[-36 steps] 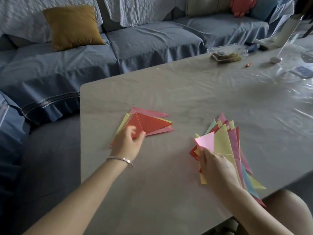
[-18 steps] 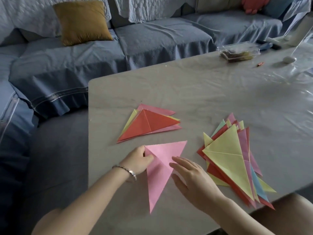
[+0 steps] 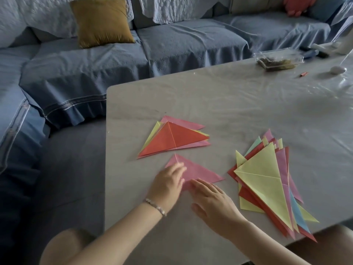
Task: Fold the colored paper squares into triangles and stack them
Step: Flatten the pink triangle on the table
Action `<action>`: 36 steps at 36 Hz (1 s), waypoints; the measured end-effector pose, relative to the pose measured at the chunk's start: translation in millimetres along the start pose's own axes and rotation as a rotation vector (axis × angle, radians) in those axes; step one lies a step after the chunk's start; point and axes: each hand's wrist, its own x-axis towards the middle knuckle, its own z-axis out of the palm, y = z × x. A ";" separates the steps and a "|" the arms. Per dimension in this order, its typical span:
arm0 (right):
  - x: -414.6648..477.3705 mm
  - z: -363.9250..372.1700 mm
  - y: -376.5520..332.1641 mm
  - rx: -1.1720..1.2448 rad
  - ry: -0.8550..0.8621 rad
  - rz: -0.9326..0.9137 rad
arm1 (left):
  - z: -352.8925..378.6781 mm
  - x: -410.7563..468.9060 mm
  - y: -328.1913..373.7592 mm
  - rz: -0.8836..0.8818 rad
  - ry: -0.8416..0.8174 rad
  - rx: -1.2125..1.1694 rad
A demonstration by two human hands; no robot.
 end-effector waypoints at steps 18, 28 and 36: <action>-13.0 -13.8 28.9 -0.249 0.172 0.249 | -11.1 -92.7 -58.1 -0.028 -0.052 0.031; -15.0 -18.1 31.4 -0.239 0.171 0.264 | -13.3 -99.8 -67.0 -0.077 0.077 0.142; -14.8 -27.3 26.1 -0.130 0.116 0.314 | -28.2 -61.1 -39.6 -0.349 0.075 0.169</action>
